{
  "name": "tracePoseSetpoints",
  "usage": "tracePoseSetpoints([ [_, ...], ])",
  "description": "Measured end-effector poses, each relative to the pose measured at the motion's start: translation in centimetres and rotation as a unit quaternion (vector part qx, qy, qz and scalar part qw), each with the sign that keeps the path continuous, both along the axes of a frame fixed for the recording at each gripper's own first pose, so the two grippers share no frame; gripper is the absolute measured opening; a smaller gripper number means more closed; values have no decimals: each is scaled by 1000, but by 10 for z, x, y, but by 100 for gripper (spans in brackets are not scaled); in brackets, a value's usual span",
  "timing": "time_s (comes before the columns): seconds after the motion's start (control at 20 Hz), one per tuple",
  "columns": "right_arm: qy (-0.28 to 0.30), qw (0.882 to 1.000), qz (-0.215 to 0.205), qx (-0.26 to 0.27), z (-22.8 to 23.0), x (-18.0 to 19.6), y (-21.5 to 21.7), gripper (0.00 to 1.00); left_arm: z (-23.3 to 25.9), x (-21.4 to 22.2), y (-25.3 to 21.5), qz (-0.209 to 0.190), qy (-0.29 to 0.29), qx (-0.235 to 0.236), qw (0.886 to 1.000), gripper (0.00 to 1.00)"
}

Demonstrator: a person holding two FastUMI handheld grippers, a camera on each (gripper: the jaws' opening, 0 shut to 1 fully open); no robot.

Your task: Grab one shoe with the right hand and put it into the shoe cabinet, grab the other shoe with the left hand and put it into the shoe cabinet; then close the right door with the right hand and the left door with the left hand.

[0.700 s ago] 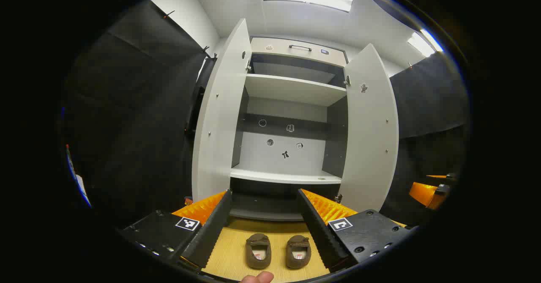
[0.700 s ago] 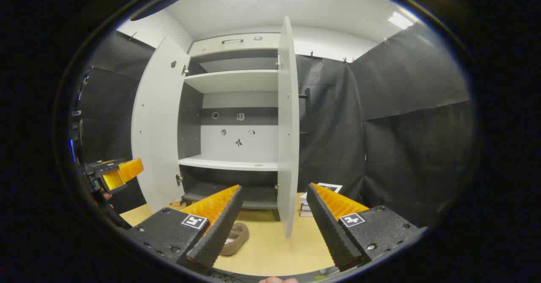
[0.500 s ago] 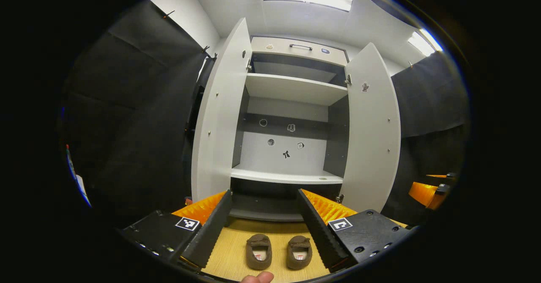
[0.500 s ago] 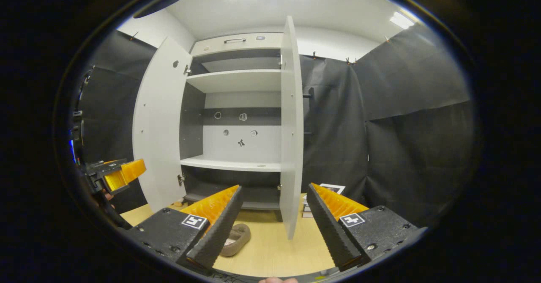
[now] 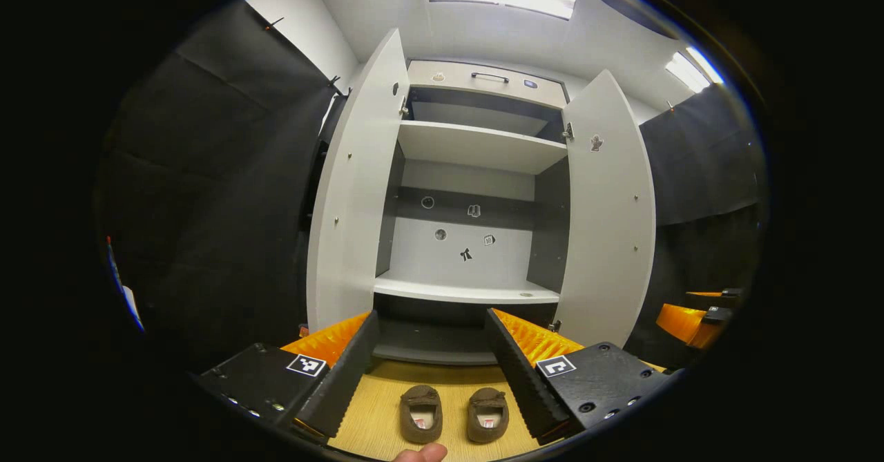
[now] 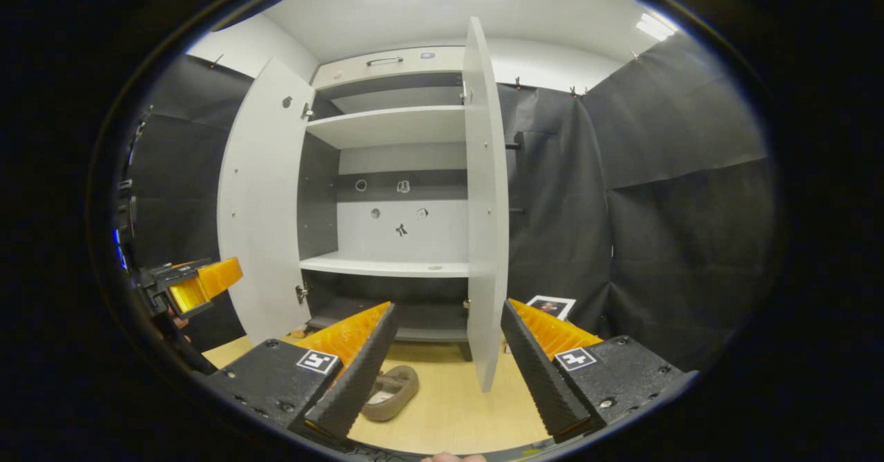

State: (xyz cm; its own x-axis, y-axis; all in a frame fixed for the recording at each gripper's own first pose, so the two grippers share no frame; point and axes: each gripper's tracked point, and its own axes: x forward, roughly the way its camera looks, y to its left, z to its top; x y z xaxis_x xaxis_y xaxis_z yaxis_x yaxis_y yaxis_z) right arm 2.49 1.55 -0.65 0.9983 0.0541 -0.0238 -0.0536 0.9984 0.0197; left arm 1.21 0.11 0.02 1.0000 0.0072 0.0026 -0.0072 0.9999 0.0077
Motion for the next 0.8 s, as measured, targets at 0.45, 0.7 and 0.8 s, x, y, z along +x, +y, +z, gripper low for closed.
tracePoseSetpoints([
  [0.45,21,998,52,-16,-14,25,38,99,1,-4,9,11,1,4,1000,94],
  [0.7,66,993,95,-24,-47,59,76,95,-1,-9,15,16,6,1,1000,95],
  [0.8,91,989,110,-28,-69,74,92,95,-3,-9,15,14,9,-4,1000,95],
])
